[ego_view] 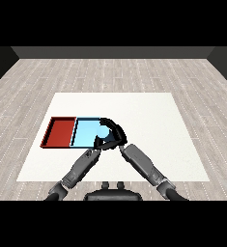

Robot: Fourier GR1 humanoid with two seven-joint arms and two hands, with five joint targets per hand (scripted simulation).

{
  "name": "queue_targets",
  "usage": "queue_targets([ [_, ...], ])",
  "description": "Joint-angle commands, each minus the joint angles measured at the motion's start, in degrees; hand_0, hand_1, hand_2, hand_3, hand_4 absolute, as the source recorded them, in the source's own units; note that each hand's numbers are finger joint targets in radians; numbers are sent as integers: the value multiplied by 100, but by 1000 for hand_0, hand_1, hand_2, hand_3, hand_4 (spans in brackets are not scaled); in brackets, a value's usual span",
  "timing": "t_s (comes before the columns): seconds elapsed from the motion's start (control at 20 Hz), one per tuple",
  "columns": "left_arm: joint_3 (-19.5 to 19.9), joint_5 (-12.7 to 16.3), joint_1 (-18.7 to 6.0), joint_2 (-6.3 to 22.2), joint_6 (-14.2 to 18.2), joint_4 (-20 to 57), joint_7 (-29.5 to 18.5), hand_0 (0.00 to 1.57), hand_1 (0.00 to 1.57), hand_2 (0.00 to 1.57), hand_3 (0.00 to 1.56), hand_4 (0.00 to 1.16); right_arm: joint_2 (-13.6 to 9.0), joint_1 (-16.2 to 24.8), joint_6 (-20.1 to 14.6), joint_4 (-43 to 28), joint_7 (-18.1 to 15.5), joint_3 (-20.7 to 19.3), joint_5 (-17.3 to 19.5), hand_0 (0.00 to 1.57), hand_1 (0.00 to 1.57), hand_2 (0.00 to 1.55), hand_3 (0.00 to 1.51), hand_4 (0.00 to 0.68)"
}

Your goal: Pick the blue can and put it in the blue box

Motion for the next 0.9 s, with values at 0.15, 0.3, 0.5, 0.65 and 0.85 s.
queue_targets([
  [0.15,324,-273,-6,113,-293,65,-21,1571,1571,1558,1487,1136,34,250,-106,134,-359,261,-69,0,0,0,0,0],
  [0.3,298,-285,120,-48,-284,402,-450,1571,1571,1571,1503,1137,35,213,552,283,-175,-502,37,0,0,0,0,0],
  [0.5,-24,-210,-51,-49,164,116,-92,1571,1571,1571,1510,1133,-171,333,793,-218,-38,-820,56,0,0,0,0,0],
  [0.65,196,-416,-90,-50,163,357,-170,1571,1571,1571,1500,1131,-266,765,382,-1391,683,-659,247,0,0,0,0,0],
  [0.85,25,-465,58,-49,432,243,-244,1571,1571,1571,1502,1126,-436,1257,682,-1806,573,-945,75,0,0,0,0,0],
])
